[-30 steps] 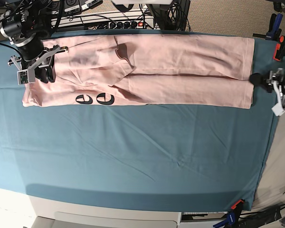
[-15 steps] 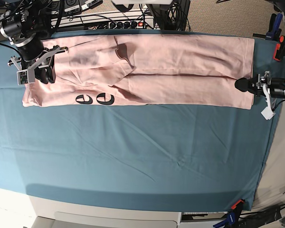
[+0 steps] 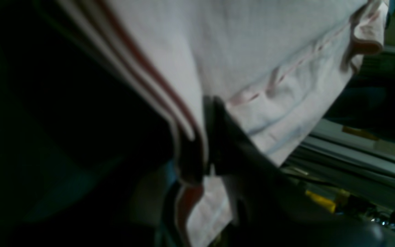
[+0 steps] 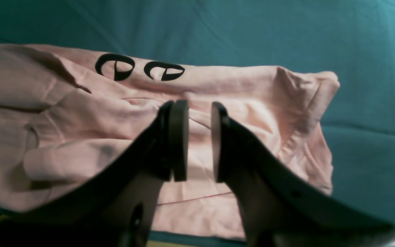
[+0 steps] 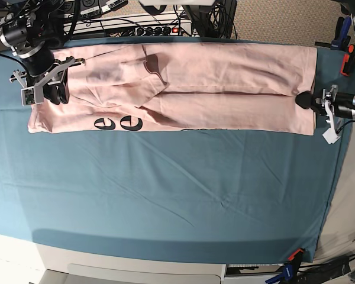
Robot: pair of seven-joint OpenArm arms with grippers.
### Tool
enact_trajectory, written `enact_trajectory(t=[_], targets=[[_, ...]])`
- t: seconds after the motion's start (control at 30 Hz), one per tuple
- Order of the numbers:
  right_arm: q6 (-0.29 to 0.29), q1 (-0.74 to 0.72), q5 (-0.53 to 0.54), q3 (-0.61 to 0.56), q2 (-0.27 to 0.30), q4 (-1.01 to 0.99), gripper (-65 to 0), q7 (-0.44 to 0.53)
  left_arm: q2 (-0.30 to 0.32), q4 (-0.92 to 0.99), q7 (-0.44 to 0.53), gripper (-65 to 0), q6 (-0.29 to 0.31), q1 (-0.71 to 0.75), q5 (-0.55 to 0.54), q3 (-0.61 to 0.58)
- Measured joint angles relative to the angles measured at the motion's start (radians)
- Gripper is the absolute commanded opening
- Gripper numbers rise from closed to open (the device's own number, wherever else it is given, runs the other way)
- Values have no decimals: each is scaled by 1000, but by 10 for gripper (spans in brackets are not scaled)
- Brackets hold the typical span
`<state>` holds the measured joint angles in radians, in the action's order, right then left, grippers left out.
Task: Fold the T-shirt properly
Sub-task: 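Grasp the collar end with the right gripper and hem end with the left, then lift the hem end with the left gripper and fold it toward the collar end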
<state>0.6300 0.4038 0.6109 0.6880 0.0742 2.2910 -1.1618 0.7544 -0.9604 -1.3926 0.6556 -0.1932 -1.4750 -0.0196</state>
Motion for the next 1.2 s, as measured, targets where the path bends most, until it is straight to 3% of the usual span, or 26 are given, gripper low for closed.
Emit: enact_trajectory(t=[0.2,0.57,0.7,0.83,1.2], targets=[[-95,0,-197,0,0,0,-526,66,-53,-160,-6,-650,19,1,22,-6],[-106,0,-243,1,-3,0,-526,77,-61,-774,-14,-650,40,66,13,-6],[-106,0,-293,2,-2,-12,-526,97,-70,-889,-22,-650,42,106,13,-6],[-132,0,-301,1,6,-106,-526,124,-143,-892,-21,-650,42,109,19,-6],[-133,-87,-310,1,108,-433,-526,140,-369,-818,-22,-650,41,109,69,-5]])
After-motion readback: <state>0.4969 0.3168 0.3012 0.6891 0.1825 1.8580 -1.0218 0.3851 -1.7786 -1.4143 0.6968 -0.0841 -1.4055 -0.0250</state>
